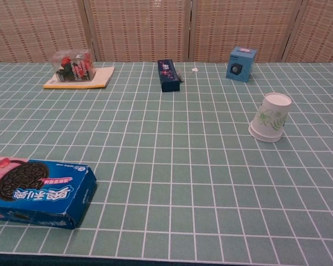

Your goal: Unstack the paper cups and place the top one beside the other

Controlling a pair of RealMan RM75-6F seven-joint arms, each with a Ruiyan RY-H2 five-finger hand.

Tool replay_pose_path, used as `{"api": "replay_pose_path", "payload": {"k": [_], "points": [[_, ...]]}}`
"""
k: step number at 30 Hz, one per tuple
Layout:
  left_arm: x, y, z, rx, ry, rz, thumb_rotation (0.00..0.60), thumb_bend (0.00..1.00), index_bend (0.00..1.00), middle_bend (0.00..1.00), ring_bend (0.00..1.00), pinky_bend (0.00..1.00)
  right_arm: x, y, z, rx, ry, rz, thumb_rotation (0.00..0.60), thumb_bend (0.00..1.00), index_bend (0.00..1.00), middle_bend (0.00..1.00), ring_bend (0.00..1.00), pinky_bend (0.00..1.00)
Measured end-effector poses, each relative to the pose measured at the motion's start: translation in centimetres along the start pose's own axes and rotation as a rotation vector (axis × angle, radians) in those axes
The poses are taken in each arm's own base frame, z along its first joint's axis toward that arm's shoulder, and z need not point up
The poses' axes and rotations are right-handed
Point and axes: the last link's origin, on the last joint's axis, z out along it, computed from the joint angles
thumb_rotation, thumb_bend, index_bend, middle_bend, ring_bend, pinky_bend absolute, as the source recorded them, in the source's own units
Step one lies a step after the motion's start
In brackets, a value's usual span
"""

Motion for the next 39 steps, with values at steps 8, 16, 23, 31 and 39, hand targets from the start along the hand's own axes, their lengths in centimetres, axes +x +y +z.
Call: {"api": "replay_pose_path", "payload": {"k": [8,16,23,31,39], "points": [[0.1,0.1,-0.4,0.005,0.012,0.004,0.6,0.49,0.0,0.0,0.0,0.0,-0.1,-0.1,0.5,0.012,-0.024,0.032,0.6,0.24,0.0,0.0,0.0,0.0],[0.3,-0.3,-0.4,0.0,-0.005,-0.035,0.6,0.5,0.0,0.0,0.0,0.0,0.8,-0.7,3.3,0.061,-0.1,0.115,0.6,0.24,0.0,0.0,0.0,0.0],[0.7,-1.1,-0.4,0.033,0.003,-0.053,0.6,0.5,0.0,0.0,0.0,0.0,3.0,-3.2,8.2,0.132,-0.159,0.131,0.6,0.24,0.0,0.0,0.0,0.0],[1.0,-1.4,-0.5,0.039,0.012,-0.068,0.6,0.49,0.0,0.0,0.0,0.0,5.3,-5.9,13.9,0.146,-0.209,0.195,0.6,0.26,0.04,0.0,0.0,0.0],[1.3,-1.6,-0.7,0.04,0.023,-0.079,0.6,0.5,0.0,0.0,0.0,0.0,6.1,-7.1,16.3,0.12,-0.277,0.176,0.6,0.26,0.05,0.0,0.0,0.0]]}}
